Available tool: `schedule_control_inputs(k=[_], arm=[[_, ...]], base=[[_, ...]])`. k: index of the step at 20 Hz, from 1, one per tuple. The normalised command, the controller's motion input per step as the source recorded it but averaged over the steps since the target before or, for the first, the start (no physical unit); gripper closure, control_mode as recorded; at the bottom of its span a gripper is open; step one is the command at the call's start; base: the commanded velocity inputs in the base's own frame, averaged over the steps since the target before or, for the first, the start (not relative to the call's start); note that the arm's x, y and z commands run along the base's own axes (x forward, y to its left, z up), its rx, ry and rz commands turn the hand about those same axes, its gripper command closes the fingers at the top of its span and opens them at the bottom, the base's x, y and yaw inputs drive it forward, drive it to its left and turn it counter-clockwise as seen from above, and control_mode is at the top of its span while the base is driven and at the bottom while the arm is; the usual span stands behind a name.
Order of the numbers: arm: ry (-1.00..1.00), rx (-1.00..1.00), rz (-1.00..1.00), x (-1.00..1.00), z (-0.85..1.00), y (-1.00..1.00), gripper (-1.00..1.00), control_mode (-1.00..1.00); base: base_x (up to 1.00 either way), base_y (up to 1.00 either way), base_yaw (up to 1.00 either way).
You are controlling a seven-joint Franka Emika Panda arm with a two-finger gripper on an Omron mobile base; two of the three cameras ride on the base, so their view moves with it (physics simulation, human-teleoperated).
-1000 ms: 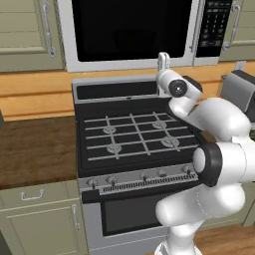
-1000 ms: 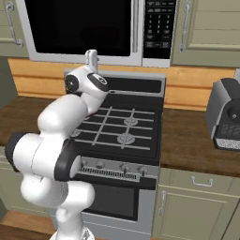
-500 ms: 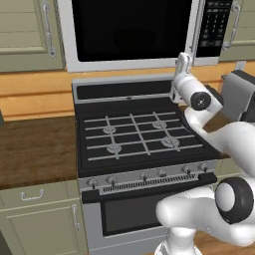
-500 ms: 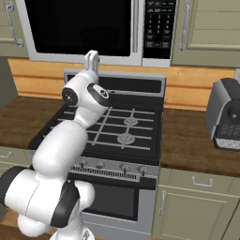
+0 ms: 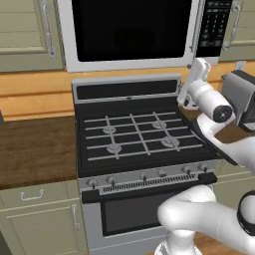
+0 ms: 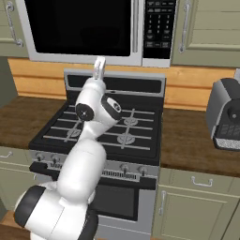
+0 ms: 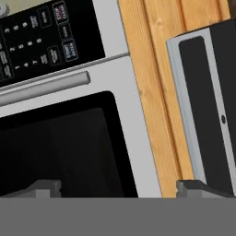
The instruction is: Pick the tomato from the sink and place it in the bowl. Then pick the bowl and place it in the microwave. Then close the microwave door and press the start button.
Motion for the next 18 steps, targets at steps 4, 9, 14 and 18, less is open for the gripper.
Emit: schedule_control_inputs(k=[4, 9, 14, 18], arm=[[0.32, -0.12, 0.12, -0.15, 1.00, -0.59, -1.00, -1.00], [0.32, -0.17, 0.09, -0.13, 1.00, -0.57, -1.00, -1.00], [0.16, -0.03, 0.02, -0.45, 0.76, -0.55, -1.00, -1.00], [0.19, 0.07, -0.03, -0.08, 0.19, -0.04, -1.00, -1.00]], base=[[0.00, 0.00, 0.00], [0.00, 0.00, 0.00], [0.00, 0.00, 0.00], [0.00, 0.00, 0.00]])
